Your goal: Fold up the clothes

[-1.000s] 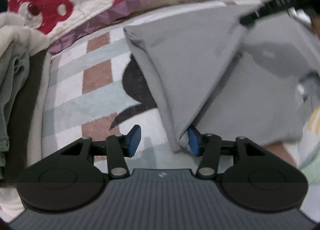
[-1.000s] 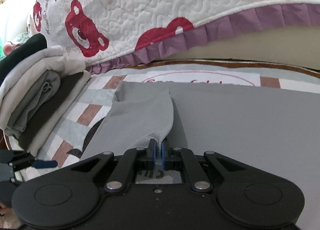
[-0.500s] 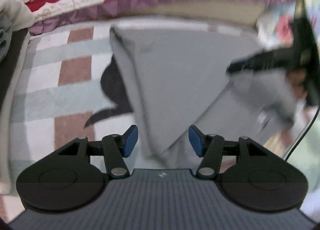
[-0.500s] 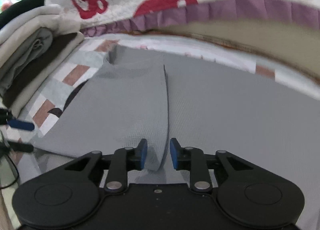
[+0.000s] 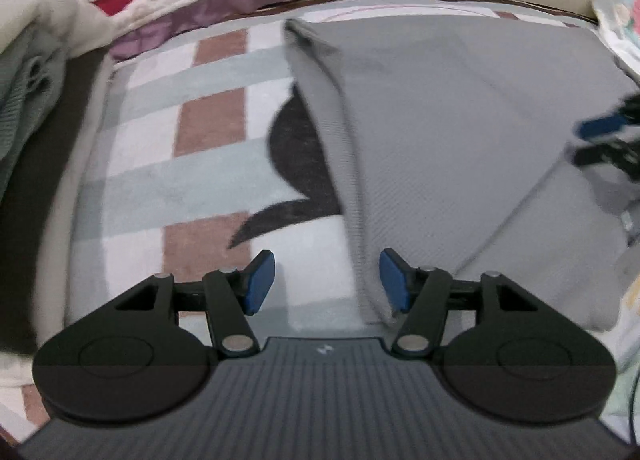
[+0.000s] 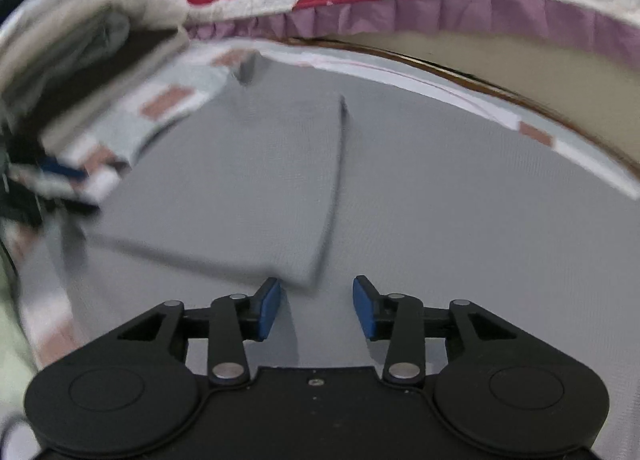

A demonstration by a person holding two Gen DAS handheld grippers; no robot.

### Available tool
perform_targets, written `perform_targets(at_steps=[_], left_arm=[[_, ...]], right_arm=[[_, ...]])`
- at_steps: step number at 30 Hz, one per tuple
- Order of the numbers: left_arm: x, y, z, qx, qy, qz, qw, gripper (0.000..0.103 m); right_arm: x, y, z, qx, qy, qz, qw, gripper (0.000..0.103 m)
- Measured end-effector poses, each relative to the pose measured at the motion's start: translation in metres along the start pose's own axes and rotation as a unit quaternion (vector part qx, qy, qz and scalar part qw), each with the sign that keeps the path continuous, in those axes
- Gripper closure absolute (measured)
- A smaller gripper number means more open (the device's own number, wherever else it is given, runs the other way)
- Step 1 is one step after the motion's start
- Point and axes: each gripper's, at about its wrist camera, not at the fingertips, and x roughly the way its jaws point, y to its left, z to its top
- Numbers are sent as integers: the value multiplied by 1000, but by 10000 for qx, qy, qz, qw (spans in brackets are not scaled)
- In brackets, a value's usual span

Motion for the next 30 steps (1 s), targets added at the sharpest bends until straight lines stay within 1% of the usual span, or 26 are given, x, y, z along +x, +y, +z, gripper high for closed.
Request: perform_targets(at_steps=[1,2,3,5,7,9,10,11,13,14,15,16,17,19,20,21,22,23,24,26,28,30], left_arm=[[-2,0,1,-1,-60,66,10000,46],[-7,-1,3,18,-199,62,9998,46],[-13,-3,5,44,-366,27,9993,46],[-26,-13,15,157,-682,-219,9973,46],[-36,-37,30,487,-847,-440,9942,46],[-36,-77,48,943,-791,-584,9907,46],[-34,-99,58,1081,-778,-782,9880,46],[-30,-118,67,1108,-756,-1118,9846,46],[-20,-153,83,1068,-637,-1859,9747,46],[-14,-171,90,1070,-602,-2137,9692,46],[-9,-190,97,1089,-599,-2372,9635,46],[-5,-208,102,1169,-650,-2482,9594,48],[-2,-225,106,1280,-729,-2528,9562,48],[4,-253,111,1394,-803,-2667,9503,48],[8,-263,114,1399,-818,-2754,9476,48],[14,-273,117,1388,-792,-2801,9466,48],[17,-282,118,1424,-749,-2745,9480,48],[20,-290,119,1484,-708,-2648,9502,48],[23,-295,119,1536,-718,-2509,9530,48],[26,-298,118,1520,-783,-2452,9543,48],[35,-294,120,1318,-679,-2649,9528,48],[47,-291,121,1103,-532,-2818,9516,48]], right_arm=[[-6,-1,-6,-65,39,-155,9999,58],[-14,-5,-12,23,37,-237,9997,58],[-28,-12,-19,164,-83,-329,9993,57],[-56,-27,-34,450,-336,-514,9971,56],[-81,-49,-48,662,-453,-993,9918,55],[-106,-71,-63,869,-564,-1479,9836,55],[-114,-84,-69,962,-557,-1682,9795,55],[-121,-97,-76,1053,-545,-1882,9749,55],[-127,-111,-86,913,-436,-2222,9697,54],[-131,-119,-91,837,-380,-2390,9667,54],[-129,-122,-94,766,-361,-2400,9671,51],[-128,-125,-96,694,-345,-2399,9677,49],[-127,-128,-99,622,-328,-2399,9682,49],[-120,-140,-99,751,-415,-2485,9648,41],[-112,-147,-96,850,-425,-2391,9663,40],[-105,-155,-93,949,-433,-2288,9679,40],[-96,-165,-91,1026,-389,-2115,9712,43],[-90,-173,-91,1110,-311,-1794,9770,55],[-86,-184,-91,1299,-279,-1430,9808,96],[-93,-205,-93,1916,-563,-1186,9727,95],[-107,-218,-97,2369,-969,-1034,9611,97],[-118,-228,-100,2690,-1163,-956,9513,97]])
